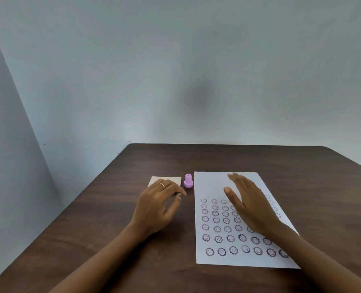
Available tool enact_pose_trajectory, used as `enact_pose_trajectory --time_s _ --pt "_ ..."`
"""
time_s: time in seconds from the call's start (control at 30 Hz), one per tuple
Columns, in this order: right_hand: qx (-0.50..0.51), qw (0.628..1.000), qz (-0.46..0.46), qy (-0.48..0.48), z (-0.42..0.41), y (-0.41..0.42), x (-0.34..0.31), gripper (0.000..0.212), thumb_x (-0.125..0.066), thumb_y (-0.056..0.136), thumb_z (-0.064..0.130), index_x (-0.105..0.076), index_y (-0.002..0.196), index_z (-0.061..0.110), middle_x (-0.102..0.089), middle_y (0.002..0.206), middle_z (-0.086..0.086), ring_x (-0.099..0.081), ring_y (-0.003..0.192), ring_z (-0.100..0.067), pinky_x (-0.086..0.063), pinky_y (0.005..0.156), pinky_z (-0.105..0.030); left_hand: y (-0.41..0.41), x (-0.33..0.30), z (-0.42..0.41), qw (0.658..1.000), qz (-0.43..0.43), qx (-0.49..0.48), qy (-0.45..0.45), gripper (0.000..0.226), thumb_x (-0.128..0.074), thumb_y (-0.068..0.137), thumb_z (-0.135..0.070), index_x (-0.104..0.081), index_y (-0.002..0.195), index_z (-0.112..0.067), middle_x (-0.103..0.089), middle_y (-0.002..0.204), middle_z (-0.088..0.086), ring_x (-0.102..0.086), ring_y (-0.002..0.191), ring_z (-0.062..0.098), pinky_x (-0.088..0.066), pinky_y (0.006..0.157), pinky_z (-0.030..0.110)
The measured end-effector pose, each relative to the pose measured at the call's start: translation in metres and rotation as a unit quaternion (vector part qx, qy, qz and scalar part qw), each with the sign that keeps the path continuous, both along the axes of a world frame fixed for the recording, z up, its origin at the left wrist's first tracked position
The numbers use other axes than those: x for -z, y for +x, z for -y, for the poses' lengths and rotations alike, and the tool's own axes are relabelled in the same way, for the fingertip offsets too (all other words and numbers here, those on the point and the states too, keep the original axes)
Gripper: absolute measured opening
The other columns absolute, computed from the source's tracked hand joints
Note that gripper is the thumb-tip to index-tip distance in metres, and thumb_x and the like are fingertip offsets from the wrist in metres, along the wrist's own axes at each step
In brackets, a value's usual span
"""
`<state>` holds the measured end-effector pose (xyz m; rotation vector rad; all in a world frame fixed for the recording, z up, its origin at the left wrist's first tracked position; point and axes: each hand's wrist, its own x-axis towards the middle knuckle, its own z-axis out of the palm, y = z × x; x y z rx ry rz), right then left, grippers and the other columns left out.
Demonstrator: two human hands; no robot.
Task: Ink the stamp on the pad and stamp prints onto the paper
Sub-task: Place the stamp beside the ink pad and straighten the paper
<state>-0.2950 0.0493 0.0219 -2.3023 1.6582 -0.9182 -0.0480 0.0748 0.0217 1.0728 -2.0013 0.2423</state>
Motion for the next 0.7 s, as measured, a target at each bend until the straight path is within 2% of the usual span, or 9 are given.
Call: enact_pose_trajectory --time_s 0.07,0.17,0.27,0.33,0.4,0.5,0.6,0.7 --pt "-0.009 1.0 -0.024 0.001 -0.007 -0.008 0.003 0.053 -0.032 0.092 0.046 -0.029 0.14 0.023 -0.028 0.152 0.0 -0.022 0.14 -0.016 -0.018 0.114 -0.037 -0.012 0.001 -0.004 0.999 -0.002 -0.002 0.042 0.02 -0.049 0.087 -0.026 -0.068 0.094 -0.021 -0.069 0.096 -0.007 -0.06 0.09 0.009 -0.047 0.074 0.02" --pt "-0.017 0.999 -0.048 0.001 -0.014 -0.013 0.006 0.047 -0.037 0.094 0.041 -0.032 0.139 0.024 -0.028 0.152 0.003 -0.02 0.14 -0.013 -0.015 0.113 -0.033 -0.033 0.004 -0.005 0.994 0.014 -0.004 0.107 0.03 -0.044 0.089 -0.039 -0.062 0.111 -0.028 -0.066 0.113 -0.011 -0.057 0.097 0.003 -0.035 0.074 0.003" --pt "-0.023 0.996 -0.081 0.009 -0.014 -0.013 0.006 0.049 -0.034 0.095 0.043 -0.03 0.139 0.025 -0.024 0.153 0.004 -0.016 0.141 -0.013 -0.012 0.114 -0.031 -0.056 0.01 -0.003 0.986 0.038 0.014 0.159 0.044 -0.038 0.09 -0.048 -0.048 0.131 -0.033 -0.054 0.135 -0.012 -0.047 0.12 -0.002 -0.032 0.093 0.01" --pt "-0.03 0.994 -0.106 0.017 -0.011 -0.009 0.007 0.051 -0.032 0.094 0.045 -0.025 0.141 0.025 -0.02 0.155 0.004 -0.013 0.142 -0.013 -0.009 0.114 -0.03 -0.067 0.015 0.002 0.98 0.058 0.021 0.188 0.054 -0.032 0.091 -0.048 -0.034 0.142 -0.032 -0.038 0.149 -0.012 -0.027 0.132 -0.007 -0.018 0.107 0.013" --pt "-0.035 0.992 -0.119 0.028 -0.007 -0.003 0.006 0.055 -0.03 0.094 0.048 -0.018 0.143 0.026 -0.013 0.156 0.005 -0.009 0.143 -0.014 -0.005 0.114 -0.031 -0.073 0.018 0.008 0.972 0.083 0.021 0.22 0.057 -0.029 0.093 -0.045 -0.021 0.148 -0.03 -0.022 0.156 -0.011 -0.011 0.139 -0.005 -0.003 0.113 0.017" --pt "-0.048 0.988 -0.137 0.047 -0.002 0.0 0.013 0.061 -0.027 0.092 0.052 -0.008 0.144 0.027 -0.004 0.157 0.005 -0.002 0.143 -0.013 0.002 0.112 -0.028 -0.074 0.024 0.017 0.952 0.111 0.009 0.285 0.058 -0.028 0.098 -0.045 -0.005 0.149 -0.031 -0.005 0.159 -0.012 0.003 0.143 -0.001 0.006 0.115 0.022" --pt "-0.066 0.984 -0.147 0.074 -0.001 -0.002 0.024 0.063 -0.021 0.092 0.054 0.001 0.144 0.026 0.004 0.157 0.007 0.009 0.142 -0.009 0.01 0.109 -0.026 -0.07 0.03 0.018 0.942 0.142 -0.007 0.304 0.063 -0.021 0.094 -0.055 0.004 0.148 -0.035 0.004 0.157 -0.018 0.014 0.139 -0.01 0.015 0.111 0.015" --pt "-0.074 0.982 -0.15 0.086 -0.002 -0.003 0.03 0.065 -0.002 0.086 0.061 0.018 0.139 0.03 0.02 0.152 0.012 0.025 0.136 -0.004 0.022 0.104 -0.023 -0.069 0.032 0.016 0.942 0.153 -0.014 0.3 0.066 -0.009 0.086 -0.063 0.007 0.146 -0.039 0.013 0.153 -0.026 0.02 0.134 -0.015 0.018 0.11 0.013"
